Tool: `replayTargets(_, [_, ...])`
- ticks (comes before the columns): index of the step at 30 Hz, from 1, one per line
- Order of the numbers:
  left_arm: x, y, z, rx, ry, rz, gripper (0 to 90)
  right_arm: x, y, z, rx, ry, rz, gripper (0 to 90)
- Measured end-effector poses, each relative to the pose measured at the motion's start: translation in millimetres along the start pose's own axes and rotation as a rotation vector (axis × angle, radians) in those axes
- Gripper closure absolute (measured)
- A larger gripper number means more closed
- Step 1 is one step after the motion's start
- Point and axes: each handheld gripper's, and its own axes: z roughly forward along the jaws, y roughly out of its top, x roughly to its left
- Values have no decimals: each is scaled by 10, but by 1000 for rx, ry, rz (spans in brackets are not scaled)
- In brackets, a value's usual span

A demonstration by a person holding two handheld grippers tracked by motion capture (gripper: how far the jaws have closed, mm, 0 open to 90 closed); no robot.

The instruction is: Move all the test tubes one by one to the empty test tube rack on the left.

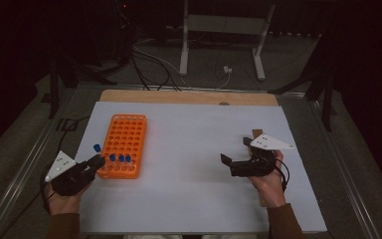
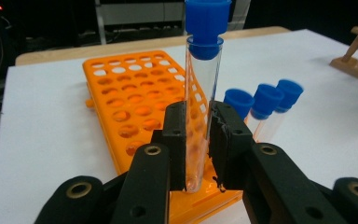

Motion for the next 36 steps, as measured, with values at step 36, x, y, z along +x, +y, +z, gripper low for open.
replayTargets(36, [-48, -162, 209, 194, 44, 53, 781, 20, -39, 36, 6, 17, -3, 2])
